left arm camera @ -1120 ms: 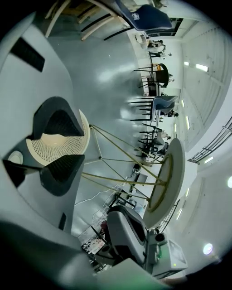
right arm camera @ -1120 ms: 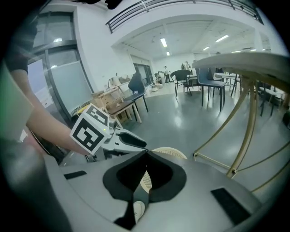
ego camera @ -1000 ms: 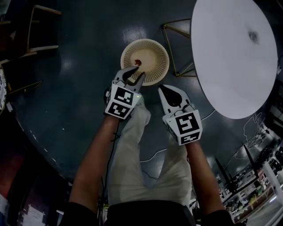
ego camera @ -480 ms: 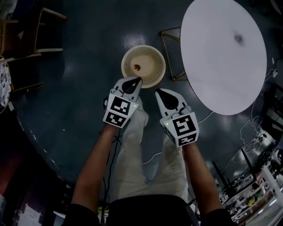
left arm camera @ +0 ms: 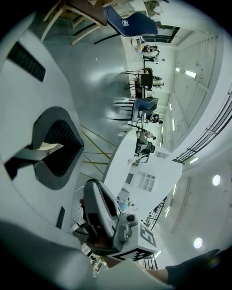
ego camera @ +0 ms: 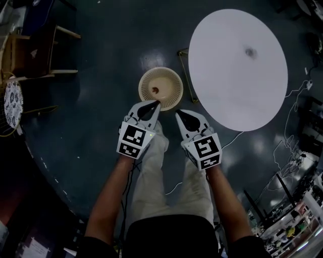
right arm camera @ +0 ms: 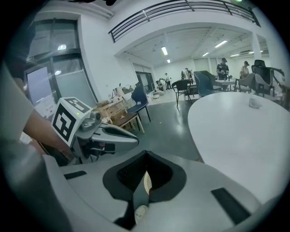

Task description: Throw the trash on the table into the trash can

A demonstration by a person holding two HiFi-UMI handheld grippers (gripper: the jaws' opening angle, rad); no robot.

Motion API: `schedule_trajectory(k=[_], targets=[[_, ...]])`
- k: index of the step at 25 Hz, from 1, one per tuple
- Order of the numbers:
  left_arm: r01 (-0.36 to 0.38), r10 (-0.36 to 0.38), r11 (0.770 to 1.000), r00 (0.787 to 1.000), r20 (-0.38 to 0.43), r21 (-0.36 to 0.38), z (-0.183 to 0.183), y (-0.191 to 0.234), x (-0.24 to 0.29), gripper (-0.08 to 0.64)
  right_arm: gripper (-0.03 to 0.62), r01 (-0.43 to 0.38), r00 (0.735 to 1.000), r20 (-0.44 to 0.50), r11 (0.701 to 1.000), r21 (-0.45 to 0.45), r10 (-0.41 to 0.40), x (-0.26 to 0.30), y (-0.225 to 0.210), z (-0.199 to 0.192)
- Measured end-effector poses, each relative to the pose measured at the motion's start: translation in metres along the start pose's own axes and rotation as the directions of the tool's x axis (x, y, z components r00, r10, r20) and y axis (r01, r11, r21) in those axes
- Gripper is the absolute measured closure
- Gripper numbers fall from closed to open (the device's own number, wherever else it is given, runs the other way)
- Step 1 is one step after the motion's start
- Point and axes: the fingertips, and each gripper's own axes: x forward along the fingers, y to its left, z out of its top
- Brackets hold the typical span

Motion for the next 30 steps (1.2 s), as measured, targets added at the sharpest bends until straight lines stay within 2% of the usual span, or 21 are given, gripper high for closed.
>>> schedule_trajectory(k=[11,14,18,21,30], targets=[[0.015,-0.014,1.0,0.998,0.058,-0.025,0.083,-0.036,-0.018,0.545,0.577,0.026,0.999,0.024,1.0,-0.009,-0.026,-0.053,-0.024,0.043],[0.023,-0.021,0.999,0.998,0.056,-0.034,0.097,-0.05,-0.017,0.545,0.577,0.026,0.999,0.027,1.0,-0.008,-0.026,-0.068,-0.034,0.051],[0.034,-0.034,0.999,0.998,0.047,-0.011,0.116,-0.063,-0.017,0.545,0.577,0.037,0.998,0.044,0.999,0.01,-0.038,-0.082,-0.044,0.067],[0.042,-0.04,0.999,0.996,0.077,-0.02,0.137,-0.073,-0.014,0.545,0.577,0.048,0.997,0.058,0.999,0.015,-0.049,-0.094,-0.055,0.077],[0.077,-0.076,0.997,0.992,0.103,-0.01,0.181,-0.123,0.019,0.545,0.577,0.073,0.995,0.071,0.997,0.041,-0.075,-0.135,-0.106,0.08]])
